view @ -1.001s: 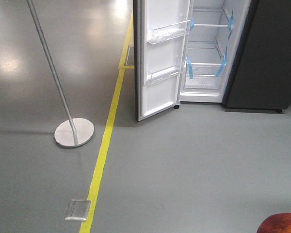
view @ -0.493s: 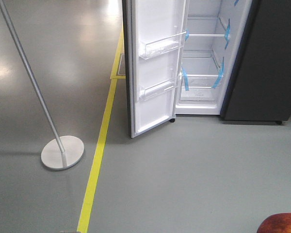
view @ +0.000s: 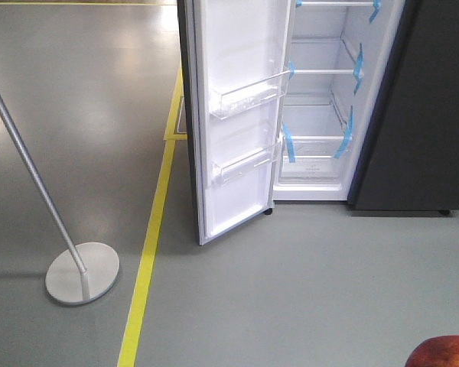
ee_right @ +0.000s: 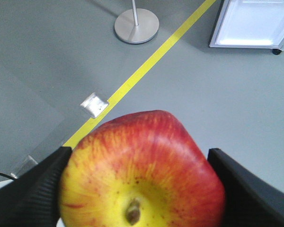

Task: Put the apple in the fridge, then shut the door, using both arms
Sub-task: 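Approach the open refrigerator door bins with the apple held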

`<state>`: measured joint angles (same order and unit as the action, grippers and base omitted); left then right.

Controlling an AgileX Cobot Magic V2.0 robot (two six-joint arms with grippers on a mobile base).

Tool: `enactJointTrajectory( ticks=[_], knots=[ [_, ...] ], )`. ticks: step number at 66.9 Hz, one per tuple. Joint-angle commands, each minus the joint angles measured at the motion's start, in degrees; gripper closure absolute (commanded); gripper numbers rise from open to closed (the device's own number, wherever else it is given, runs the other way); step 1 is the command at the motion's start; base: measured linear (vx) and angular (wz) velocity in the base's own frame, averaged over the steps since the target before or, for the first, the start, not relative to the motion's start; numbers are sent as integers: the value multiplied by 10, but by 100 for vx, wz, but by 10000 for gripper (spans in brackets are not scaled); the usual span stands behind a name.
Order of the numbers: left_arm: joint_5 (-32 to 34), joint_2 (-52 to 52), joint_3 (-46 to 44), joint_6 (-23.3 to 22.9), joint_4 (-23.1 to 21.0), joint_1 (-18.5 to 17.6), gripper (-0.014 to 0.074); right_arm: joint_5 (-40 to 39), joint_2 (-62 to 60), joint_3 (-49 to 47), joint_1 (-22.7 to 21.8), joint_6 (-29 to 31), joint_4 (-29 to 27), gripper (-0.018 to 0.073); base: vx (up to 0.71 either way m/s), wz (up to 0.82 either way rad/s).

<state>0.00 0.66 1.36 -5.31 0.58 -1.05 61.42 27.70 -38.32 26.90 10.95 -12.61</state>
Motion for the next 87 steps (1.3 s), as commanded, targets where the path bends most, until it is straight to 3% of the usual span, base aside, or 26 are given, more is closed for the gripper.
enactJointTrajectory(
  ticks=[1,87],
  knots=[
    [37,9,-10,-1,-6,0,603,-36,4,-16,-1,4,-6,349,27,-2],
    [37,9,-10,-1,-6,0,603,-36,4,-16,-1,4,-6,349,18,-4]
  ],
)
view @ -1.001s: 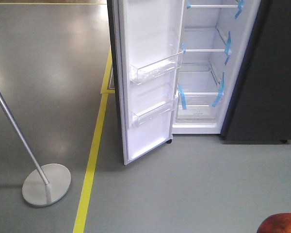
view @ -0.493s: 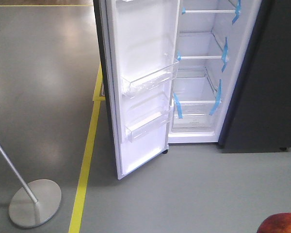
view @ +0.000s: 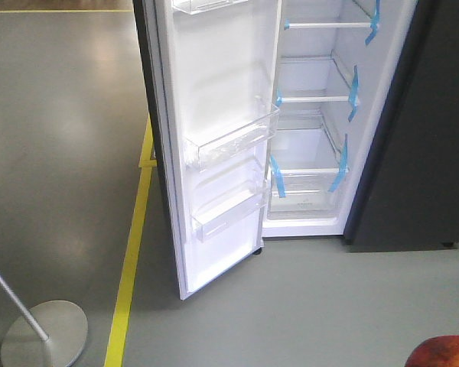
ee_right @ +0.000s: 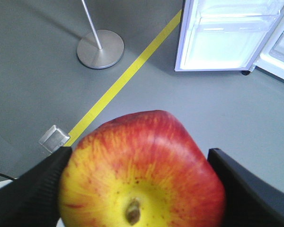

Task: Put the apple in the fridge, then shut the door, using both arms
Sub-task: 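Approach the open refrigerator door bins with the apple held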

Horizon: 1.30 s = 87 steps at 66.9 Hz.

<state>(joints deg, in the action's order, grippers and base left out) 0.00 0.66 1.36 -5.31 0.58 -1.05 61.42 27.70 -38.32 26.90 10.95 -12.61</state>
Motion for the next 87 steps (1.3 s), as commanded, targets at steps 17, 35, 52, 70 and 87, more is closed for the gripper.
enactJointTrajectory(
  ticks=[17,35,52,70,87],
  knots=[
    [37,9,-10,-1,-6,0,603,-36,4,-16,-1,4,-6,348,12,-2],
    [37,9,-10,-1,-6,0,603,-36,4,-16,-1,4,-6,347,13,1],
    [37,9,-10,-1,-6,0,603,-36,4,-16,-1,4,-6,347,13,4],
    [37,9,-10,-1,-6,0,603,-36,4,-16,-1,4,-6,347,13,2],
    [37,9,-10,-1,-6,0,603,-36,4,-16,-1,4,-6,347,13,1]
  ],
)
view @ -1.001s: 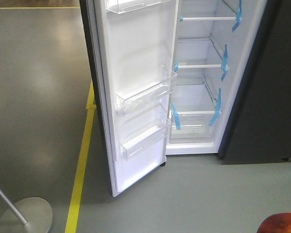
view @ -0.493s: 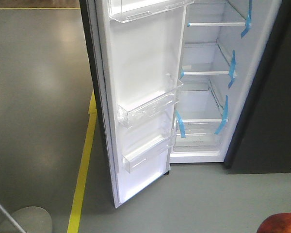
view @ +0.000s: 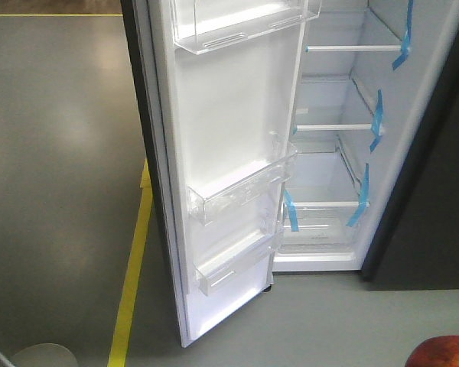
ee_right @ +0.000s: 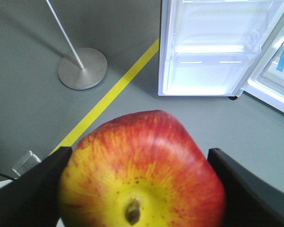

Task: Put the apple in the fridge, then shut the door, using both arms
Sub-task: 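Approach the open refrigerator door bins with the apple held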

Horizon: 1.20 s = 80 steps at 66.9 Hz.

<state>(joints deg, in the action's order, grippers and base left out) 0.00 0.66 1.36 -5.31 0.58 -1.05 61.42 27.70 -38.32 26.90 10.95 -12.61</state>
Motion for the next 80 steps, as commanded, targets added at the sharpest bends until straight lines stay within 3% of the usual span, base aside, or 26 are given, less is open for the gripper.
enactJointTrajectory(
  ticks=[1,80],
  knots=[
    [37,9,-10,-1,-6,0,603,-36,4,-16,-1,4,-6,347,13,0],
    [37,9,-10,-1,-6,0,603,-36,4,-16,-1,4,-6,347,10,-1]
  ],
)
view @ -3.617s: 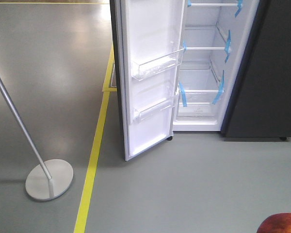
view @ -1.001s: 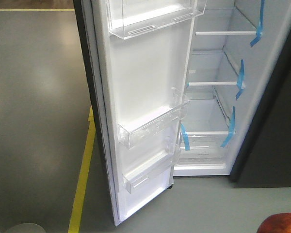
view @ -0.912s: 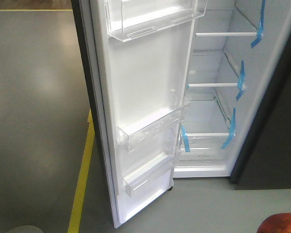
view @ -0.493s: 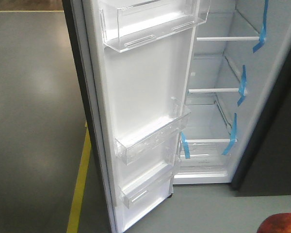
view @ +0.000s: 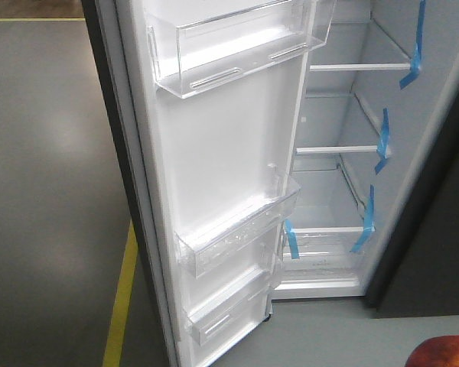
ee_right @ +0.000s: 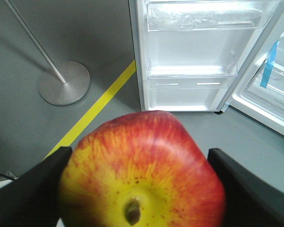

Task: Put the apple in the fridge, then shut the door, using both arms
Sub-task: 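Approach the open refrigerator door bins with the apple held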

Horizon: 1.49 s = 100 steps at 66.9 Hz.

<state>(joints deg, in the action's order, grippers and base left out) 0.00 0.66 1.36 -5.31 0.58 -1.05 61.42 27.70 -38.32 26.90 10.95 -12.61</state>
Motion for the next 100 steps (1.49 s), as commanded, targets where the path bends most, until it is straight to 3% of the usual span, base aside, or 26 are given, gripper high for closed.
enactJointTrajectory(
  ticks=[1,100],
  knots=[
    [37,9,-10,-1,-6,0,603,-36,4,-16,-1,4,-6,347,7,-2],
    [37,9,-10,-1,-6,0,603,-36,4,-16,-1,4,-6,347,6,-1]
  ],
)
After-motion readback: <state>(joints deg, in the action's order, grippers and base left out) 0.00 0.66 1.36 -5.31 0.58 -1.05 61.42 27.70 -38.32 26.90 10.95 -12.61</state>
